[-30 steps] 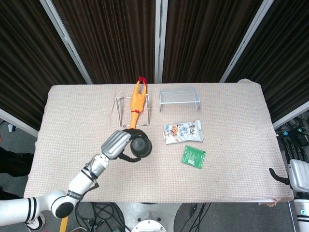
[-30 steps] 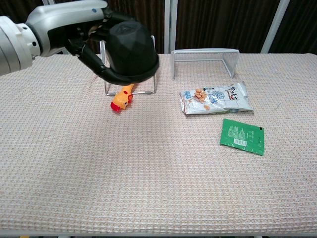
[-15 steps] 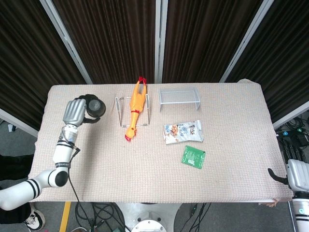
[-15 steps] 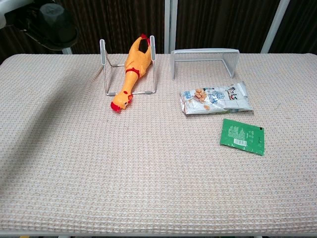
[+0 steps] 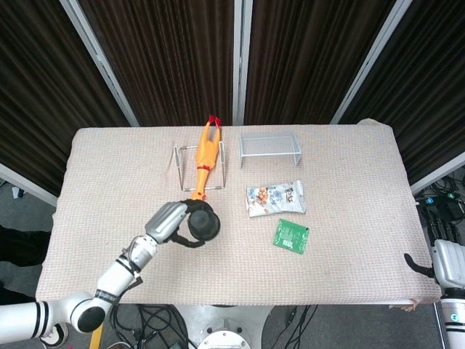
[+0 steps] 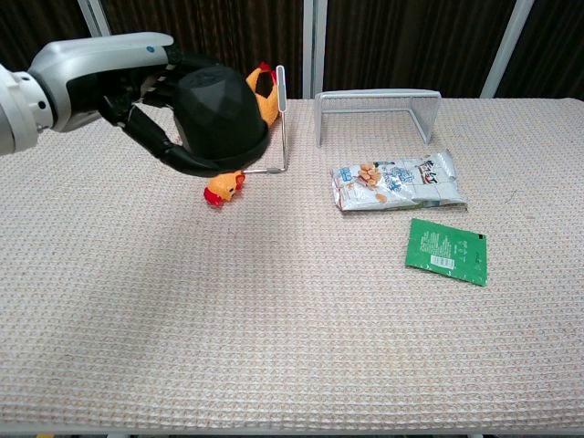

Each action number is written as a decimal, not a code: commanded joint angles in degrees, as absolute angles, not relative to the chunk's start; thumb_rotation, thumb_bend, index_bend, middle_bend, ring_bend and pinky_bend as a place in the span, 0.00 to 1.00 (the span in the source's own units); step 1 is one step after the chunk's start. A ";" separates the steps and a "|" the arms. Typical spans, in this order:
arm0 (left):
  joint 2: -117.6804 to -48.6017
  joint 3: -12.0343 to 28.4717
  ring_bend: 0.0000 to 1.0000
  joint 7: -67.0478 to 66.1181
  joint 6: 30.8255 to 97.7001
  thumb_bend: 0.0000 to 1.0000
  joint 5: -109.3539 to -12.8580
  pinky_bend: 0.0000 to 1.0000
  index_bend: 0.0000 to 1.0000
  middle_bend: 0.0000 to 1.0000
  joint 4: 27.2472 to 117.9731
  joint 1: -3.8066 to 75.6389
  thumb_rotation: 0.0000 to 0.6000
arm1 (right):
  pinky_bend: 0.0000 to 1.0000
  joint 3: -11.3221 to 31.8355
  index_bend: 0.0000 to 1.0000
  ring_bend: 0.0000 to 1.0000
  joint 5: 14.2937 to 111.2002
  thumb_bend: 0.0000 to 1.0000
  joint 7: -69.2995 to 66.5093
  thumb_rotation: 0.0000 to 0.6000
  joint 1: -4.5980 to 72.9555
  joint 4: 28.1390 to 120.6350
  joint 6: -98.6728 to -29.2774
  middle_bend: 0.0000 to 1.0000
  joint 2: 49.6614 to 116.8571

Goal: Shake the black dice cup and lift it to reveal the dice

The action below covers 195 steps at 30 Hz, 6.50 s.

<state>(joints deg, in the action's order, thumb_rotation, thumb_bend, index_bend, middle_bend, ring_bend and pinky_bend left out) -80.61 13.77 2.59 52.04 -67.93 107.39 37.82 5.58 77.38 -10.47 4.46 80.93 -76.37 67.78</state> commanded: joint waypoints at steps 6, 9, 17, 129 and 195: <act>-86.07 18.49 0.29 -3.82 57.90 0.27 -49.90 0.34 0.40 0.49 75.31 40.79 1.00 | 0.00 5.47 0.00 0.00 77.36 0.16 -10.05 1.00 4.76 80.78 -75.83 0.00 68.22; -87.25 19.96 0.29 -3.53 60.72 0.26 -49.52 0.34 0.40 0.49 72.92 40.43 1.00 | 0.00 5.58 0.00 0.00 77.15 0.16 -10.08 1.00 4.68 80.75 -75.90 0.00 68.19; -85.56 14.44 0.29 0.06 63.44 0.26 -58.36 0.34 0.39 0.49 83.20 35.74 1.00 | 0.00 5.50 0.00 0.00 77.31 0.17 -9.79 1.00 4.93 80.59 -75.57 0.00 68.56; -99.97 7.97 0.21 12.13 61.80 0.20 -78.79 0.25 0.31 0.40 73.16 31.26 1.00 | 0.00 5.73 0.00 0.00 77.86 0.17 -9.22 1.00 5.23 82.40 -76.70 0.00 67.80; -73.01 2.41 0.07 -15.82 83.75 0.08 -74.38 0.19 0.18 0.19 90.14 10.22 1.00 | 0.00 4.47 0.00 0.00 83.36 0.16 -10.32 1.00 4.21 82.89 -81.92 0.00 68.23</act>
